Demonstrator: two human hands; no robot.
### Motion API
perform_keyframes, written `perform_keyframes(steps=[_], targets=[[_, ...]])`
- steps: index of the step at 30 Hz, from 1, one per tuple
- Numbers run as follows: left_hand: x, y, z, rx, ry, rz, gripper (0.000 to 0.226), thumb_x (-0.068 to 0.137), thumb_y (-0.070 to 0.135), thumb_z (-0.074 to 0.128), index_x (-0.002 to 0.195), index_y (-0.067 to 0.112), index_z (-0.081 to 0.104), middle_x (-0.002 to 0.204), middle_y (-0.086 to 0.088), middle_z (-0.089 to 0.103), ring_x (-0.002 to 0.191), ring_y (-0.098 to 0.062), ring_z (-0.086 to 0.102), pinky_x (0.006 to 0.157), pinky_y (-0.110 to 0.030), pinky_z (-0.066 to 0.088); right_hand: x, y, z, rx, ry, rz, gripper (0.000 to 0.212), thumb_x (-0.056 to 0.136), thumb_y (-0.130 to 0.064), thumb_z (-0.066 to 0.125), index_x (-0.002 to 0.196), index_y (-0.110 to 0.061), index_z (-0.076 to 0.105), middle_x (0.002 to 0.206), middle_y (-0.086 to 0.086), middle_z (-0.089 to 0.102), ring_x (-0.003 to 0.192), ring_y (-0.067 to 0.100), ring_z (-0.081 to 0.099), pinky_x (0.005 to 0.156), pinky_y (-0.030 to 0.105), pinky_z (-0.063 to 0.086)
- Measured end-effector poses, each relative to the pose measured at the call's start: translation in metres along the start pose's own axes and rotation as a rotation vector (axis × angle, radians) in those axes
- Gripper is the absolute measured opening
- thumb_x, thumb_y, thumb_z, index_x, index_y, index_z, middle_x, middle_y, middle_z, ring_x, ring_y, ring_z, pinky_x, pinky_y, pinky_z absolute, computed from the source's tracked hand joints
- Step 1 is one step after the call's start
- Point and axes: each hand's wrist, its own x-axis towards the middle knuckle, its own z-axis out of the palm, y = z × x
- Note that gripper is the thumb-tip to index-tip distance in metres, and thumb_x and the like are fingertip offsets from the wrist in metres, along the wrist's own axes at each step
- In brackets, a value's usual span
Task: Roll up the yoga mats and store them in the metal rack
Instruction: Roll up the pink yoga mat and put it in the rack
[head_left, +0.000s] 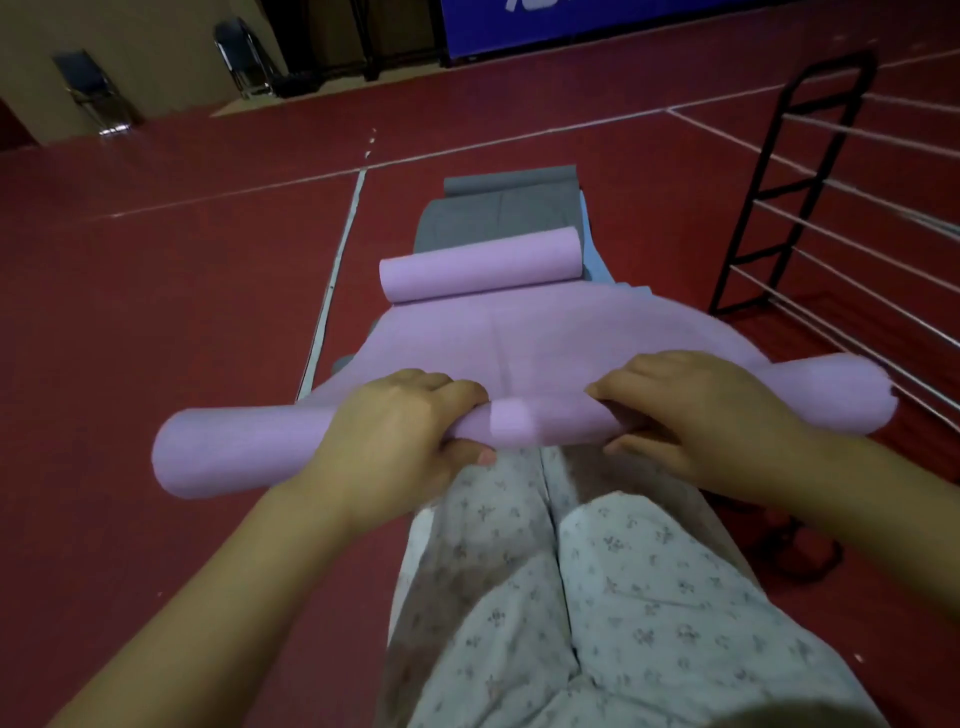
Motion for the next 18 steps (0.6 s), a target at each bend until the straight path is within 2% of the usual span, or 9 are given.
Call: perform_keyframes(steps=[3,6,8,11,15,18], targets=[[-0.012,0.01,0.001,-0.073,-0.098,-0.024,0.041,0.071,0.058,0.051,0.089,0.025,0.068,0.069,0.006,0.064,0.066,-0.023,0.063,0.052,-0.025,0.042,-0.017,-0.007,0.005,0.041,-0.034,-0.006,0.041,0.075,-0.048,0.057,0.099,-0.015,0.064,0.08,0.002,0.062,0.071,0.028,0.062,0.06,0.037,0.052],[-0.012,0.016,0.017,-0.192,-0.273,-0.149,0.04,0.068,0.057,0.059,0.09,0.025,0.068,0.076,0.003,0.066,0.077,-0.023,0.062,0.059,-0.028,0.045,-0.016,-0.006,0.021,0.191,-0.194,0.13,0.042,0.076,-0.045,0.071,0.111,-0.024,0.06,0.095,-0.002,0.064,0.089,0.022,0.062,0.074,0.037,0.049],[-0.01,0.013,0.022,-0.306,-0.318,-0.266,0.034,0.069,0.054,0.068,0.088,0.027,0.067,0.076,0.005,0.065,0.078,-0.017,0.06,0.067,-0.03,0.047,-0.01,0.0,0.023,0.246,-0.265,0.191,0.043,0.075,-0.044,0.073,0.113,-0.031,0.058,0.103,-0.01,0.063,0.096,0.013,0.059,0.08,0.032,0.045],[-0.004,0.005,0.023,-0.421,-0.366,-0.352,0.022,0.07,0.044,0.078,0.085,0.032,0.069,0.073,0.009,0.064,0.075,-0.013,0.058,0.073,-0.028,0.048,-0.001,0.003,0.016,0.306,-0.333,0.232,0.04,0.073,-0.042,0.076,0.109,-0.035,0.059,0.097,-0.019,0.063,0.09,0.006,0.059,0.079,0.026,0.043],[0.001,-0.004,0.029,-0.522,-0.453,-0.373,0.035,0.065,0.052,0.072,0.091,0.029,0.072,0.078,0.004,0.065,0.077,-0.011,0.059,0.077,-0.029,0.049,0.01,0.008,0.013,0.359,-0.408,0.276,0.041,0.069,-0.04,0.08,0.106,-0.036,0.061,0.096,-0.016,0.067,0.087,0.005,0.06,0.081,0.027,0.046],[0.007,-0.006,0.03,-0.569,-0.453,-0.379,0.029,0.073,0.032,0.08,0.099,0.022,0.073,0.087,0.003,0.051,0.084,-0.002,0.049,0.078,-0.012,0.042,0.018,0.012,0.01,0.369,-0.461,0.299,0.039,0.069,-0.04,0.079,0.103,-0.038,0.061,0.097,-0.014,0.067,0.089,0.005,0.061,0.084,0.031,0.048]])
